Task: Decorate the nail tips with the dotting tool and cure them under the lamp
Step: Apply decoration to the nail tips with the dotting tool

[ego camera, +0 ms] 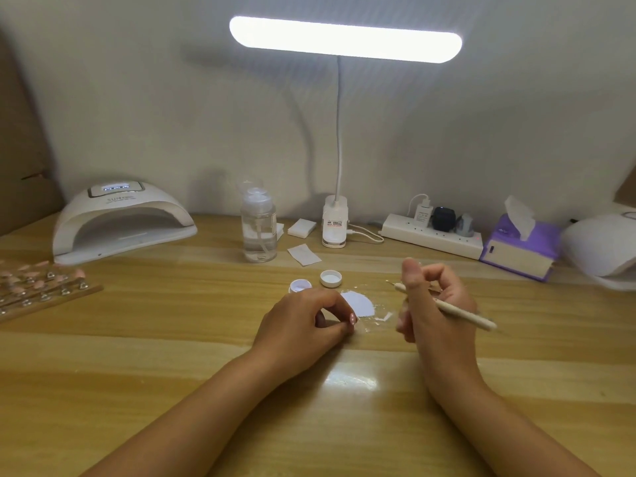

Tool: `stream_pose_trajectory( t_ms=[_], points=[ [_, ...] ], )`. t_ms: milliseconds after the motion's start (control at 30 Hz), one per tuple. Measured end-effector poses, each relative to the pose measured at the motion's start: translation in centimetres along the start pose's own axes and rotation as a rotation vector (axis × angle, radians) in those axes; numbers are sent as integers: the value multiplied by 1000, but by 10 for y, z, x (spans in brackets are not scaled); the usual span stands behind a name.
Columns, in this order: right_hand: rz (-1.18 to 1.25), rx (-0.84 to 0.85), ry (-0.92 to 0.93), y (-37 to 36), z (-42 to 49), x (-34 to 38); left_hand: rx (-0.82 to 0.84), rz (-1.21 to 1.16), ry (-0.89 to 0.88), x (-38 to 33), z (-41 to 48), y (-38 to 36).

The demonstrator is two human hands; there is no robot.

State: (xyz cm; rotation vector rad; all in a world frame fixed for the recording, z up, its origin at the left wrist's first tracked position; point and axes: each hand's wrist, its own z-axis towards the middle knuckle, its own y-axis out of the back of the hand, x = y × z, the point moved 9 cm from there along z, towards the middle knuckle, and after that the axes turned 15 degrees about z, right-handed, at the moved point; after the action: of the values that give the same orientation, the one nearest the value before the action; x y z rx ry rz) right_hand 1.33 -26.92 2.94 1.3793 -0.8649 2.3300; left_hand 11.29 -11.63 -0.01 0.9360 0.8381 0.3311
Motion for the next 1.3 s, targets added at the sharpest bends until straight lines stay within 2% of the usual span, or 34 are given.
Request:
stream_pose_trajectory(
  t_ms=[100,233,333,433,900,1167,1300],
  points=[
    [-130,41,122,-3,1,12,-37,-24,-7,-1,0,3],
    [-440,283,331,-23,-6,18,-117,-74,-34,-5,-2,12],
    [-551,439,375,-35,-14,8,-162,-111,-45,-8,-4,18],
    [-610,504,452,-42,-20,3,-165,-153,-68,-10,-5,19],
    [-615,461,537,-42,-20,11,-227,-161,-128,-15,-7,27],
    [-590,432,498,-40,-19,16,-183,-116,-103,-16,-7,24],
    [-566,329,420,-15,7,34,-166,-112,-70,-13,-7,22]
  ],
)
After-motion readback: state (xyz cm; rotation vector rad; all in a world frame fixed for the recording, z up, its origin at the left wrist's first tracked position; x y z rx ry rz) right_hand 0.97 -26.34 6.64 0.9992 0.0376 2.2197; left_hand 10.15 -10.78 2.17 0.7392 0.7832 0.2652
